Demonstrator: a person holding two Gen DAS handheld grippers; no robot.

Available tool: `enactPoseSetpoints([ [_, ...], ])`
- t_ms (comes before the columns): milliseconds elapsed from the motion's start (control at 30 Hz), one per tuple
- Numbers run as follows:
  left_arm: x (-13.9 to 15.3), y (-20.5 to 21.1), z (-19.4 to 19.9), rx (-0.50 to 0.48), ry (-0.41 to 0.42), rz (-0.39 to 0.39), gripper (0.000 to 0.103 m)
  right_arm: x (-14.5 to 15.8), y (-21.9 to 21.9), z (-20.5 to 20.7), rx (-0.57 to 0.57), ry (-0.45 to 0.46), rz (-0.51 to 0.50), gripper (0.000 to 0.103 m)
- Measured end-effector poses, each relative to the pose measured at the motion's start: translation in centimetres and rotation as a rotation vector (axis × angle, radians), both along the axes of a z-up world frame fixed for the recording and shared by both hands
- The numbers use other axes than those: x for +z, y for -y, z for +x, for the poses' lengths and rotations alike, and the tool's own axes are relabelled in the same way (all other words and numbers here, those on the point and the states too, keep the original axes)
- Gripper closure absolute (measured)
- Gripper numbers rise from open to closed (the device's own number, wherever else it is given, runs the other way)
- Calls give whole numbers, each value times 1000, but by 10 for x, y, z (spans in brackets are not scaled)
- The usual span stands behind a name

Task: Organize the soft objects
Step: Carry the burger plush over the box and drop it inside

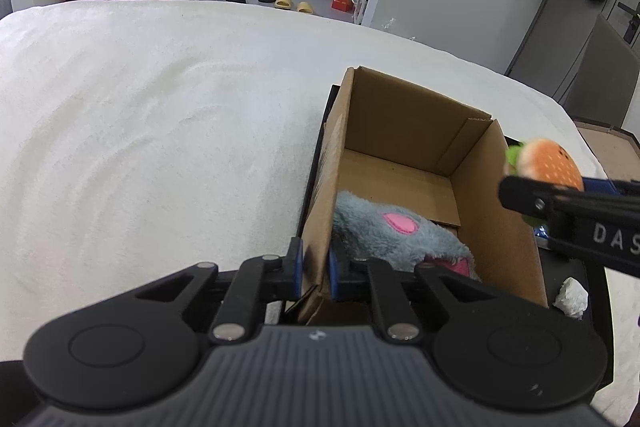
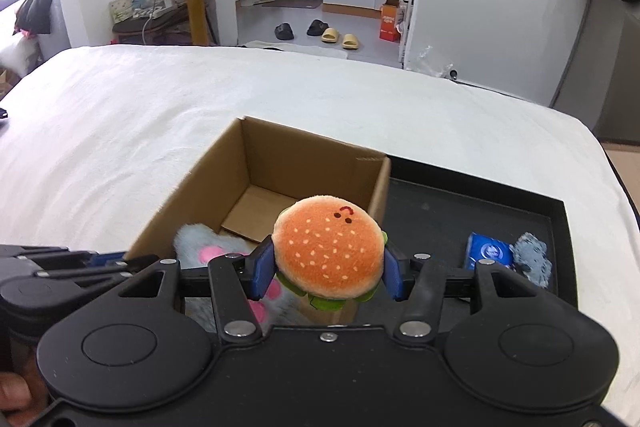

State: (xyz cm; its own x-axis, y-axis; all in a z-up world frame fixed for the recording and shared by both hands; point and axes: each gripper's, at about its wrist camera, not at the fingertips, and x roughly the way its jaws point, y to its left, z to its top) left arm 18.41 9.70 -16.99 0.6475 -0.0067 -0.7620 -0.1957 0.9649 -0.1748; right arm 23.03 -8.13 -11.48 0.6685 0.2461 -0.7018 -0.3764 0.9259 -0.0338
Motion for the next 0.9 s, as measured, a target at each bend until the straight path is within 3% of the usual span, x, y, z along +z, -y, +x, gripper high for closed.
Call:
enactPoseSetpoints([
  [233,-2,-8,0,3,2,-39,91,7,-24,4,25,-12,55,50],
  [400,-3,-12,1,3,-3,-56,91,10,-31,1,51,-16,61,37],
  [633,2,-2,0,-20,3,2,88,5,-8,-3,2,-23,26,37],
  [900,4,0,2,-9,-21,8,84,-4,22,-9,-84,-28,12,36],
])
